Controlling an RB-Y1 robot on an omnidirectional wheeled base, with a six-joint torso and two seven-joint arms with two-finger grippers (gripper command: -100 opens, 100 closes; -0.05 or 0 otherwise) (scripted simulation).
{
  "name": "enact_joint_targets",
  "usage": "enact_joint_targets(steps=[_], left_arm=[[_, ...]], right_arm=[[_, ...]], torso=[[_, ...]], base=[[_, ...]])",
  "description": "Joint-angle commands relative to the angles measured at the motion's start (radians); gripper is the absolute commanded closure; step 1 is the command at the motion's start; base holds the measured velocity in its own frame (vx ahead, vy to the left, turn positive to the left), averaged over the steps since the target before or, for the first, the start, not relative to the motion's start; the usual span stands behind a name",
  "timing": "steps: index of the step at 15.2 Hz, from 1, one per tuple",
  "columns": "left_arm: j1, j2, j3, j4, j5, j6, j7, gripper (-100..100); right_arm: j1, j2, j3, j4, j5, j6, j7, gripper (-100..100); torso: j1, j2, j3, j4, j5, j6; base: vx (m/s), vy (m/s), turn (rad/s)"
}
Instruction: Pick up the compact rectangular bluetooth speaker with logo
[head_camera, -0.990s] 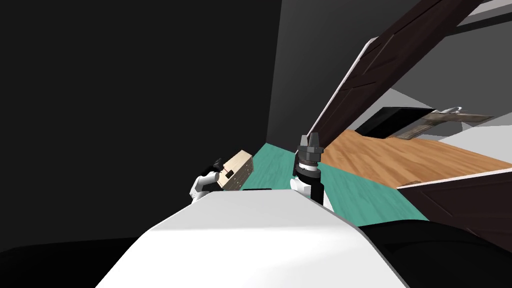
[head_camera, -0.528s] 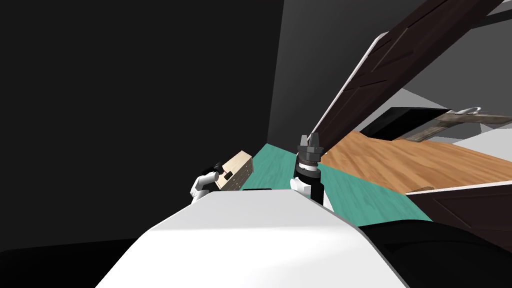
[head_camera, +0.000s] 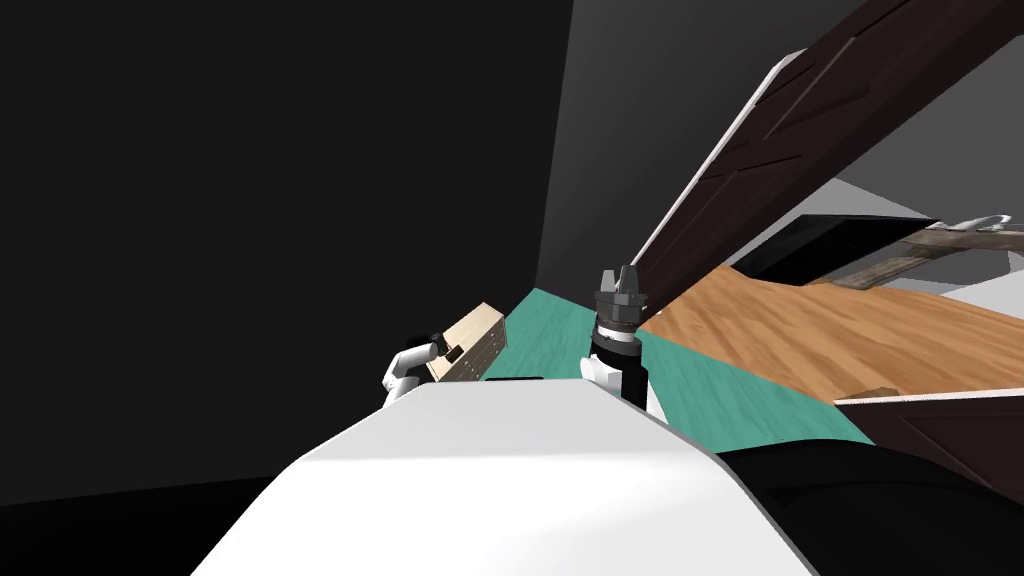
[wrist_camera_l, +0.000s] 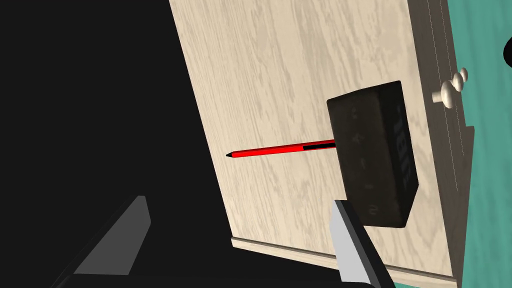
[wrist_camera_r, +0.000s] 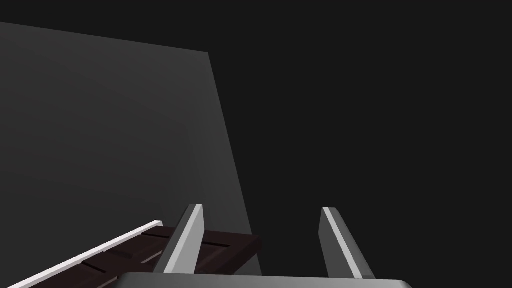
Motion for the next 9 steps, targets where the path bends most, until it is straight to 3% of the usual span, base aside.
enact_joint_targets(steps=[1,6,9], left_arm=[[-0.016,0.002,0.010,0.036,0.003,0.050,0.019,-100],[-0.030,0.005,0.019,0.067,0.006,0.116,0.033,-100],[-0.054,0.010,0.036,0.124,0.013,0.187,0.059,-100]], right_arm=[[0.000,0.000,0.000,0.000,0.000,0.000,0.000,0],[0.000,0.000,0.000,0.000,0.000,0.000,0.000,0],[0.000,0.000,0.000,0.000,0.000,0.000,0.000,0]], torso=[[0.000,0.000,0.000,0.000,0.000,0.000],[0.000,-0.001,0.000,0.000,0.000,0.000],[0.001,0.000,0.000,0.000,0.000,0.000]], base=[[0.048,-0.032,0.049],[0.054,-0.030,0.041],[0.060,-0.024,0.052]])
